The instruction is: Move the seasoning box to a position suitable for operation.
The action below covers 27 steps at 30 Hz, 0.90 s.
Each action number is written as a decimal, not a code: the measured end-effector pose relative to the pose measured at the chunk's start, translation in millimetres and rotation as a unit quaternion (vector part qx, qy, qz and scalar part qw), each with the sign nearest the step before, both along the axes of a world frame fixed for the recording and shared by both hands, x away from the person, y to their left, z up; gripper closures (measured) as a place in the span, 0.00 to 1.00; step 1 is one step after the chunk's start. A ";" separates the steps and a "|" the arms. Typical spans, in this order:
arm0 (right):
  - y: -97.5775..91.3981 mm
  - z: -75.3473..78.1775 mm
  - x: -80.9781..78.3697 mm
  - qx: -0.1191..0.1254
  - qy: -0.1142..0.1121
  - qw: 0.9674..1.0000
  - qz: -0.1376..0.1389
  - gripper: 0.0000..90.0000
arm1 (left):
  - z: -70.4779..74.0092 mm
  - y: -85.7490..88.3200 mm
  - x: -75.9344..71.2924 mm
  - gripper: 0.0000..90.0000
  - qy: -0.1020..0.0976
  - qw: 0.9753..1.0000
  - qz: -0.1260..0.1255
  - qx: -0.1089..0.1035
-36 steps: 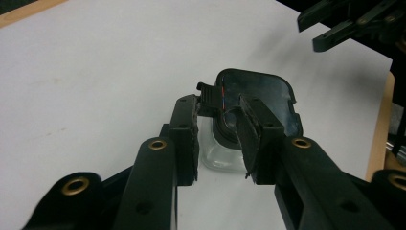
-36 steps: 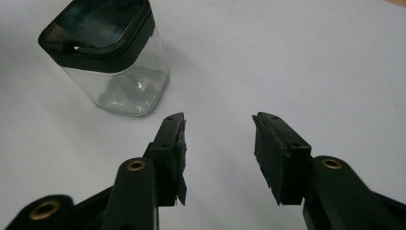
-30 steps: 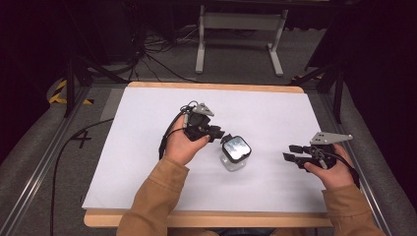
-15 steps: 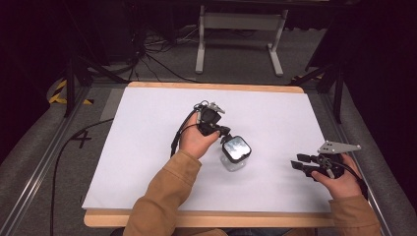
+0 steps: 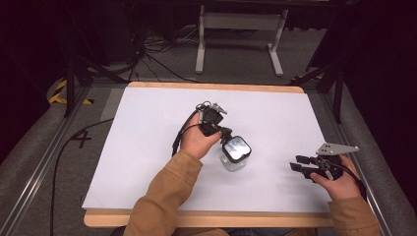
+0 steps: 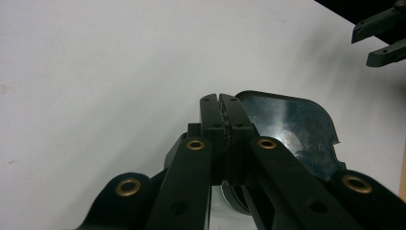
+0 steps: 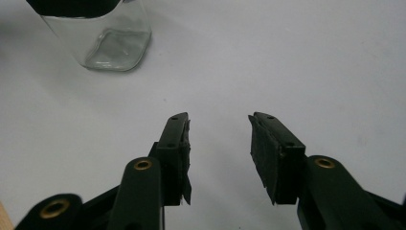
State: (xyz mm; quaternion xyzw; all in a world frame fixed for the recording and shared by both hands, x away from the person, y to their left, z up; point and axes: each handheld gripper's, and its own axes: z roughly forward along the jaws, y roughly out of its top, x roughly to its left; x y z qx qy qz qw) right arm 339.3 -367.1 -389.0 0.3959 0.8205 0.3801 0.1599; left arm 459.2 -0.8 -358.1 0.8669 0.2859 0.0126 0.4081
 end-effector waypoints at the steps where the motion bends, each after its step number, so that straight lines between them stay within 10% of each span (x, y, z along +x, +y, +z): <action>1: 0.8 -0.1 -0.1 0.002 -0.001 1.000 0.001 0.65 | 0.4 0.3 -0.3 1.00 -0.004 1.000 0.002 0.003; 22: 20.2 0.0 1.0 -0.004 -0.007 1.000 0.027 0.67 | -1.1 1.8 1.1 1.00 0.001 1.000 0.008 0.003; 27: 35.6 -0.2 2.4 0.006 -0.007 0.999 0.045 0.83 | -2.5 2.8 2.6 1.00 0.003 1.000 0.007 -0.006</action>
